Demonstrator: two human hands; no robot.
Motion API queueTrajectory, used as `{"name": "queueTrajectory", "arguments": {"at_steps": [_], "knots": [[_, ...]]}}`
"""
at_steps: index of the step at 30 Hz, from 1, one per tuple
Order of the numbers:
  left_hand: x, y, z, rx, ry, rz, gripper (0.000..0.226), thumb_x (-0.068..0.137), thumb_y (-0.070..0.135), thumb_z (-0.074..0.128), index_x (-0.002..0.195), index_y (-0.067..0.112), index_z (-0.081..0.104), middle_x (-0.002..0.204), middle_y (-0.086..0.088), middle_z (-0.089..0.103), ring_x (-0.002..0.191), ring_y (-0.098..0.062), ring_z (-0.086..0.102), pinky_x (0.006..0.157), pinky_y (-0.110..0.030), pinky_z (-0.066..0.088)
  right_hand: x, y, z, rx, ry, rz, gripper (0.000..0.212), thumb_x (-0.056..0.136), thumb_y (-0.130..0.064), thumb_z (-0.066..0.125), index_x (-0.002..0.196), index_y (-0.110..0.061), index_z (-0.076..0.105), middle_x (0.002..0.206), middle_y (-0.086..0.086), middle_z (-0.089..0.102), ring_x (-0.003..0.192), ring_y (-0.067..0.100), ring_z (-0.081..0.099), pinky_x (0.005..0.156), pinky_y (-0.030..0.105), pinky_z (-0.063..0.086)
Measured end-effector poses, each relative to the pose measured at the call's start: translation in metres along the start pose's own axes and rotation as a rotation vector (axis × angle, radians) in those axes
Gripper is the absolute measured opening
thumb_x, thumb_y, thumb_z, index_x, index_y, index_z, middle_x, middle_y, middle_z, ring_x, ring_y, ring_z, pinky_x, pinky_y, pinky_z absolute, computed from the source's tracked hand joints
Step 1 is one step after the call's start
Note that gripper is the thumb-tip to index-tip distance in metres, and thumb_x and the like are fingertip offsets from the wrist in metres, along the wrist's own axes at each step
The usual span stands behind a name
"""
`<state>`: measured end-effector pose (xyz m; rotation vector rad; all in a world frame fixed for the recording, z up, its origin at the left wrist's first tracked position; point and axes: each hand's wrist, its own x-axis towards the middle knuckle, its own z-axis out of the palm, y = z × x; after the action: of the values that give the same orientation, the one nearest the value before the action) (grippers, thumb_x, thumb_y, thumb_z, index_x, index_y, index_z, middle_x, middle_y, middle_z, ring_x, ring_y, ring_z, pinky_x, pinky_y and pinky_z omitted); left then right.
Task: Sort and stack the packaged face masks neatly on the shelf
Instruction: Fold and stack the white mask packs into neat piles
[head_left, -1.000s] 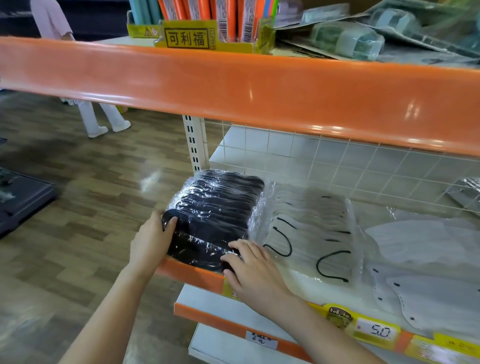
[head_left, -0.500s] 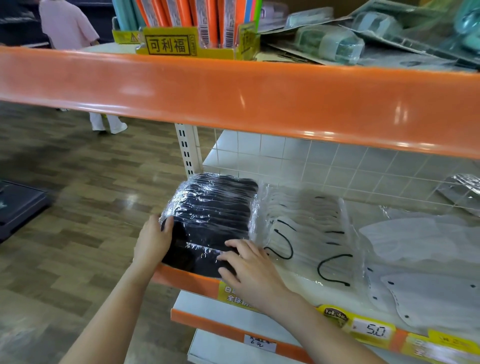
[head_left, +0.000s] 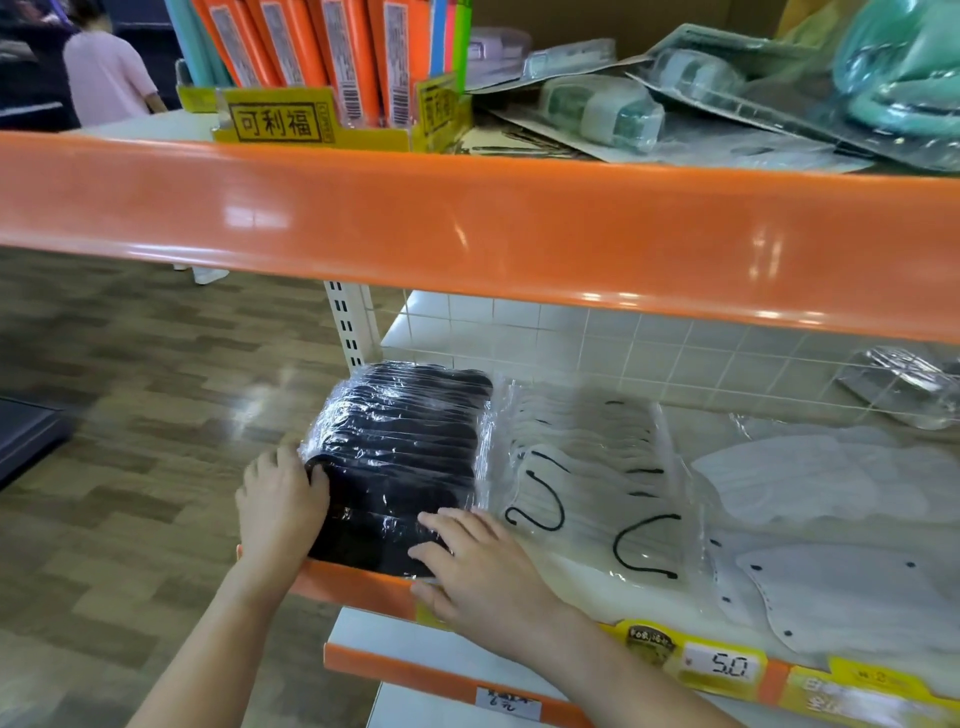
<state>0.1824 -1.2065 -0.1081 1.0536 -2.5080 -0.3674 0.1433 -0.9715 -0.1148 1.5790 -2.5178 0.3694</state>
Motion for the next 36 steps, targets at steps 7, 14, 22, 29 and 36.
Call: {"name": "queueTrajectory", "arguments": {"at_steps": [7,14,22,29,36], "knots": [[-0.036,0.056,0.006,0.004,0.129,0.484,0.038,0.080,0.019,0.038,0.098,0.003,0.068,0.092,-0.015,0.067,0.085,-0.040,0.062,0.066,-0.048,0.050,-0.015,0.041,-0.024,0.036,0.226,0.150,0.031,0.089,-0.039,0.040,0.105,-0.027,0.065,0.112,-0.011,0.062,0.099,0.012,0.059,0.085,0.029,0.049],[-0.092,0.144,0.026,-0.224,0.028,0.703,0.030,0.079,0.021,0.040,0.084,0.012,0.069,0.083,-0.003,0.067,0.074,-0.030,0.062,0.060,-0.037,0.049,-0.087,0.104,-0.040,-0.022,0.294,0.423,0.032,0.087,-0.035,0.042,0.104,-0.023,0.067,0.102,-0.008,0.063,0.091,0.016,0.062,0.074,0.030,0.052],[-0.160,0.248,0.056,-0.284,-0.187,0.836,0.026,0.077,0.022,0.047,0.087,0.019,0.071,0.083,0.003,0.067,0.074,-0.025,0.065,0.060,-0.034,0.052,-0.180,0.156,-0.066,-0.121,0.253,0.627,0.029,0.081,-0.033,0.045,0.095,-0.023,0.068,0.097,-0.007,0.064,0.085,0.016,0.063,0.070,0.027,0.047],[-0.203,0.301,0.076,-0.171,-0.336,0.942,0.035,0.072,0.026,0.040,0.090,0.016,0.069,0.092,-0.001,0.066,0.087,-0.028,0.065,0.065,-0.039,0.056,-0.239,0.185,-0.092,-0.037,0.139,0.768,0.033,0.076,-0.043,0.049,0.094,-0.024,0.069,0.096,-0.006,0.063,0.087,0.019,0.063,0.069,0.028,0.053],[-0.217,0.303,0.081,-0.136,-0.277,0.893,0.041,0.074,0.023,0.038,0.094,0.007,0.070,0.100,-0.012,0.069,0.099,-0.038,0.066,0.072,-0.050,0.057,-0.257,0.198,-0.101,0.111,0.029,0.803,0.058,0.080,-0.049,0.030,0.118,-0.019,0.062,0.125,-0.001,0.054,0.117,0.023,0.049,0.091,0.036,0.042]]}}
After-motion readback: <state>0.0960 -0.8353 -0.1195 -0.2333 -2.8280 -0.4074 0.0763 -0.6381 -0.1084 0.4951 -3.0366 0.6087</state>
